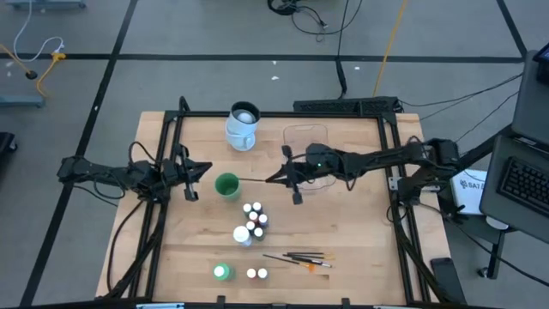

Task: Pick & Place Paint Supplies
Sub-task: Put the gold paintbrush into the green cup

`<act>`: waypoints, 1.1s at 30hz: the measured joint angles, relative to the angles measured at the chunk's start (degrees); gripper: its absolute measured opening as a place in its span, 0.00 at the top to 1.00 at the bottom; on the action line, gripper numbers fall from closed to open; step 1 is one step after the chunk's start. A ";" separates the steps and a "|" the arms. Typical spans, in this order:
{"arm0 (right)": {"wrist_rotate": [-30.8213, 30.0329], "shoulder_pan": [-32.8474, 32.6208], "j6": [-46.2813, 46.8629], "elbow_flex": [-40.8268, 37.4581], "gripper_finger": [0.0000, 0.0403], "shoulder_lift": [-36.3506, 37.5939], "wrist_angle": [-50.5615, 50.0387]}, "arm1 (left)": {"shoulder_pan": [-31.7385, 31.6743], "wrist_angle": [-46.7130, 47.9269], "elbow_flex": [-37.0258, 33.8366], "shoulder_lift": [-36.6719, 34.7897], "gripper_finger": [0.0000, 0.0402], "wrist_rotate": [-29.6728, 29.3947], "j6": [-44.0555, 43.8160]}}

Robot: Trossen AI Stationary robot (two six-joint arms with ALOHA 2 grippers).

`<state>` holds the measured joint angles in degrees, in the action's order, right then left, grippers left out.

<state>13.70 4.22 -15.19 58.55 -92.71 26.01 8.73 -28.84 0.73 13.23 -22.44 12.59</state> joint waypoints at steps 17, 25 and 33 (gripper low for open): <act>1.54 2.12 3.99 6.75 1.00 -8.59 2.94 | -0.02 -3.21 0.00 4.94 0.95 1.56 -2.94; 1.87 2.05 2.46 6.75 1.00 -8.16 1.16 | -0.02 -5.37 2.88 8.70 0.90 1.92 -4.91; 5.21 2.82 2.53 6.73 1.00 -8.20 3.20 | 0.04 2.25 14.96 22.61 0.55 8.80 -3.42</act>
<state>18.91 7.04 -12.66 65.28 -100.91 29.21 8.77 -26.59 15.70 35.85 -13.64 9.18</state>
